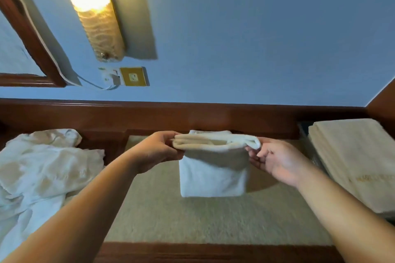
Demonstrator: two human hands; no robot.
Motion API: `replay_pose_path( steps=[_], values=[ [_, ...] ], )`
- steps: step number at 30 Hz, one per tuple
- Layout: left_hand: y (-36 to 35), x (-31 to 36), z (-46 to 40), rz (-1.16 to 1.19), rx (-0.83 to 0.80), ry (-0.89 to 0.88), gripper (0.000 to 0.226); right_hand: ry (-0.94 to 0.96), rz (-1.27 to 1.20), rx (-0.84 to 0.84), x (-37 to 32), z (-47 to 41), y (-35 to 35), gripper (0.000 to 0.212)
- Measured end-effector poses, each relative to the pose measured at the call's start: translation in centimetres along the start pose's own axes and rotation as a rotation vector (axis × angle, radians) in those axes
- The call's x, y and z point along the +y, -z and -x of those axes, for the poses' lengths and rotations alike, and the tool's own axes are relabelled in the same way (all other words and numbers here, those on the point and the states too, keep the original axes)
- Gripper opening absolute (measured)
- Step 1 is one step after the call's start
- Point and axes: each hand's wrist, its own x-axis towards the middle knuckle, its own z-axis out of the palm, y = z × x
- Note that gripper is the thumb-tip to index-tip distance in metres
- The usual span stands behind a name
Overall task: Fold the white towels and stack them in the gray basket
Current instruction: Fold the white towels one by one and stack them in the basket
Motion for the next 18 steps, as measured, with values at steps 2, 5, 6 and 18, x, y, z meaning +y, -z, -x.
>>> replay_pose_path(
  steps=[2, 5, 6, 18],
  values=[
    [0.2, 0.2, -2.8, -0.077, 0.051, -0.009, 0.034, 0.057, 0.09, 0.039, -0.3, -2.8, 0.0, 0.021],
    [0.0, -0.5, -6.9, -0.094, 0.152, -0.019, 0.02, 0.097, 0.188, 0.117, -0.2, -7.3, 0.3, 0.01],
    [-0.1, -0.8, -8.3, -0.095, 0.196, -0.021, 0.016, 0.103, 0.23, 0.144, 0.0, -9.0, 0.6, 0.015],
    [-0.1, -11.0, -26.4, -0.337, 0.538, 0.197, 0.032, -0.081, 0.493, 0.272, 3.1, -28.1, 3.1, 0.031]
  ],
)
